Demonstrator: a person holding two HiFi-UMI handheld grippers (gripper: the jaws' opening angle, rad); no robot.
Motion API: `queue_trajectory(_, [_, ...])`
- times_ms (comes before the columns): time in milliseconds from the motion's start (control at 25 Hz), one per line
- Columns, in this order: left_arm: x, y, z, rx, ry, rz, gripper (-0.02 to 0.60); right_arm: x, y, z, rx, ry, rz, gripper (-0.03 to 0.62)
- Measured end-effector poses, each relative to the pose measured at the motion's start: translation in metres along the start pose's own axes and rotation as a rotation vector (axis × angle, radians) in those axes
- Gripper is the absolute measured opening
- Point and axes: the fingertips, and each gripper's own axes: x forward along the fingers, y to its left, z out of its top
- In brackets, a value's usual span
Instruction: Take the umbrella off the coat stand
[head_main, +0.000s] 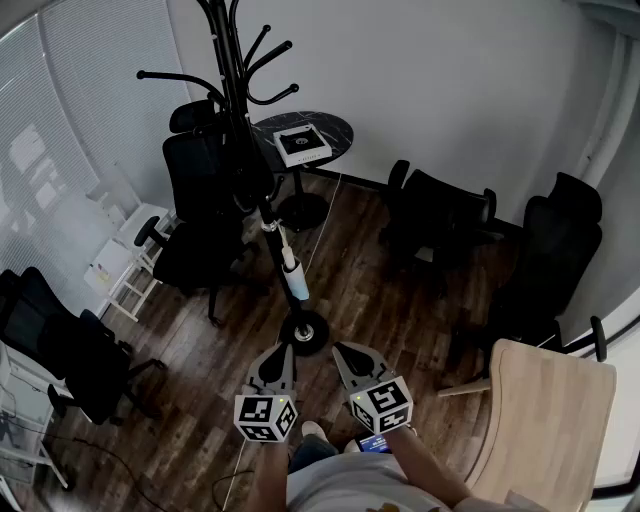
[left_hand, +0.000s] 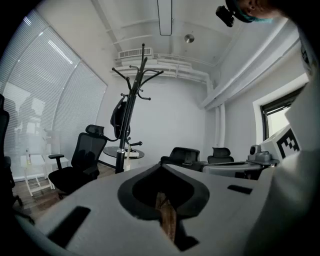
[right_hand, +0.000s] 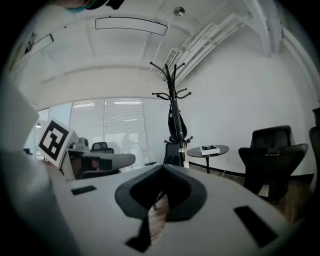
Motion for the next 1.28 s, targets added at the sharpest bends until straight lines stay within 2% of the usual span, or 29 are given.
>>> queue_trajectory(320, [0.001,-0.008,0.003,0.007,-0.004,-0.016,0.020,-0.004,0.003,0.001,-0.006,-0.005,0.002,0.012])
queue_trajectory(520, [0.000,-0.011,0.004,0.004,-0.006,-0.013,0.020,-0.005,0.001,0.001,0.055,-0.008,0.007,0.012])
queue_trajectory(880, [0.003,-0.020,0.008,0.029,0.009,-0.019,0.020,-0.009,-0.004,-0.001,0.086,-0.017,0.003,0.012])
queue_trajectory(1280, [0.043,-0.004,0.000,0.017,0.032,-0.025,0.020,0.028,-0.026,-0.009,0.123,-0.002,0.017,0.012])
